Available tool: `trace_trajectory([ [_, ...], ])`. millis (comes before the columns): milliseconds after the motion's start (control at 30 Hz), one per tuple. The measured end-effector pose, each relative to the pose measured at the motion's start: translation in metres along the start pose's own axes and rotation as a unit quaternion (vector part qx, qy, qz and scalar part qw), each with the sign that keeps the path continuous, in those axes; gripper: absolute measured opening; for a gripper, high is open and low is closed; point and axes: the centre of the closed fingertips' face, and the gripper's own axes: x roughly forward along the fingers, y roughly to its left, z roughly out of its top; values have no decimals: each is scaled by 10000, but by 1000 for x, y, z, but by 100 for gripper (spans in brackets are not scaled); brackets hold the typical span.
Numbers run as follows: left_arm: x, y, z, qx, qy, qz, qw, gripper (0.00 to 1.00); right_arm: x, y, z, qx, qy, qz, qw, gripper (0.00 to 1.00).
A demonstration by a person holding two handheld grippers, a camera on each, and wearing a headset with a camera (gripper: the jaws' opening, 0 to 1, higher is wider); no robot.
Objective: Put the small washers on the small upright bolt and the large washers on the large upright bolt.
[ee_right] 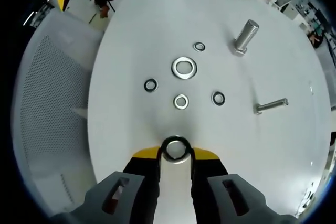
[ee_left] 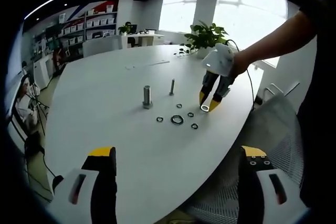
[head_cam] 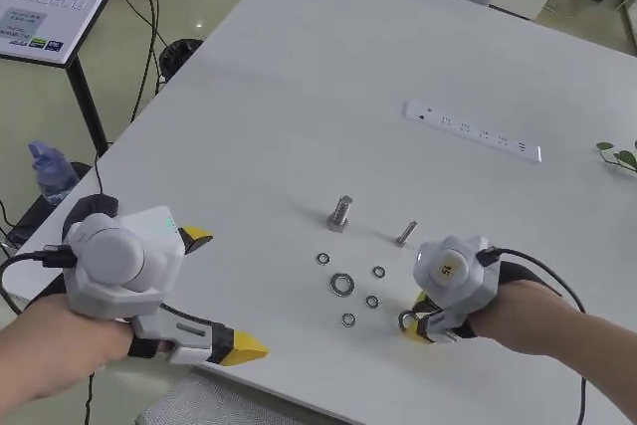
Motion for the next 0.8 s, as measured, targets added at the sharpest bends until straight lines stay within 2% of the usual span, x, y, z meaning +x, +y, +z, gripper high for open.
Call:
trace_trajectory([
  [267,1,1,-4,-29,86,-35,10000,96,-12,-6,5,187,-123,107,9997,21],
  [567,0,4,-1,-7,68,-2,10000,96,-21,-14,6,133,-171,18,9998,21],
  [800,3,3,2,89,36,-46,9999,95,-35,-28,9,167,-241,-102,9995,21],
])
